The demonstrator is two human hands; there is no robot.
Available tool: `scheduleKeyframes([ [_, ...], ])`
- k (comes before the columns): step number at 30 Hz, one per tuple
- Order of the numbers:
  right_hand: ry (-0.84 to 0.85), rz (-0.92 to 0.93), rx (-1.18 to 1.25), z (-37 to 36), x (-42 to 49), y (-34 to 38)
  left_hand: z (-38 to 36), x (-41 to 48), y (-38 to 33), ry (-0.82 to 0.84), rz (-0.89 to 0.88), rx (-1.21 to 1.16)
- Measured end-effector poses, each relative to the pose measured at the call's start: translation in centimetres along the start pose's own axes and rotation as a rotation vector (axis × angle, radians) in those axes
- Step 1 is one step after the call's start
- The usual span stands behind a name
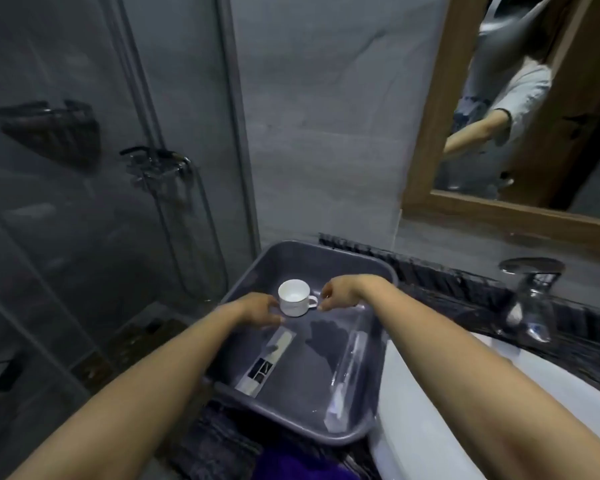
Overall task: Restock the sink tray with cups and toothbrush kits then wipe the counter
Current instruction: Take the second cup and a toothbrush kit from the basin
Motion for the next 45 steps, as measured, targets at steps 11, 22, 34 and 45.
scheduleKeyframes([
  [11,-0.276,-0.001,0.401,-4.7,8.9,-1.8,-7.4,4.2,4.9,-0.055,0.191,-0.231],
  [22,-0.461,-0.126,0.781,-5.4,12.9,-3.8,-8.3,5.2,4.7,-0.097,0.182,-0.231],
  [34,-0.348,-0.08,0.911,-4.7,12.5,-4.5,-9.2,5.7,5.2,0.057,0.224,-0.868],
  [45,-0.465,0.059,0.812,1.1,4.1,-6.7,-11.8,5.2,-2.0,0.328,0.162,-1.229],
])
Point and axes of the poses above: each hand's wrist, its own x-axis towards the middle knuckle, its own z-axis out of the back of the hand, y = z × x, the point moved 8 cm from there along x, towards the middle knuckle, and after that the axes turned 6 degrees about -x, right-handed, at the moved point
